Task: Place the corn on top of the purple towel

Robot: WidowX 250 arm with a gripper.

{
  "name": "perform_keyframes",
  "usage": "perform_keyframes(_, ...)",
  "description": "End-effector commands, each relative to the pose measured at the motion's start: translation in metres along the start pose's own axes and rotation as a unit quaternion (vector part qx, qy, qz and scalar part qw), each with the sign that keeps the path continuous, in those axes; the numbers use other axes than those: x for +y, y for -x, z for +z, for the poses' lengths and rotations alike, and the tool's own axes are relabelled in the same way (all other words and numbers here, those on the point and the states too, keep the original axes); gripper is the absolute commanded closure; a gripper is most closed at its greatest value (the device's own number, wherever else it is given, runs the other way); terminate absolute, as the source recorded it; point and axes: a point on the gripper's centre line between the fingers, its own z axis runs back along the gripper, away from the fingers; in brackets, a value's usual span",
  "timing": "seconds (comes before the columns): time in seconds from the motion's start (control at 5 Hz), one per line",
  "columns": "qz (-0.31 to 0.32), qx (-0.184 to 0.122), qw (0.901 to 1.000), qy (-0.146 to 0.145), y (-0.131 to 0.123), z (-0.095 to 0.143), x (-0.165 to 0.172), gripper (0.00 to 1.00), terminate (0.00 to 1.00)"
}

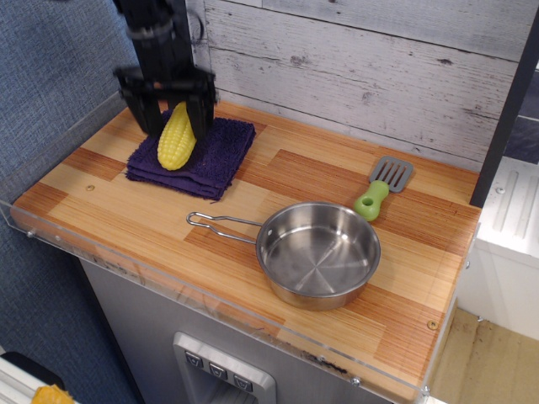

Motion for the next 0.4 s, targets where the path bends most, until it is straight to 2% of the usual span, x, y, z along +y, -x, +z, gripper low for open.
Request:
perform_keyframes(0.0, -0.036, -0.104, 0.9938, 0.009, -0.003, 0.090, -0.029, 0.00, 0.00)
perform_keyframes(0.2, -0.065, -0.107, 0.9919, 0.021, -0.006, 0.098, -0.049, 0.00, 0.00)
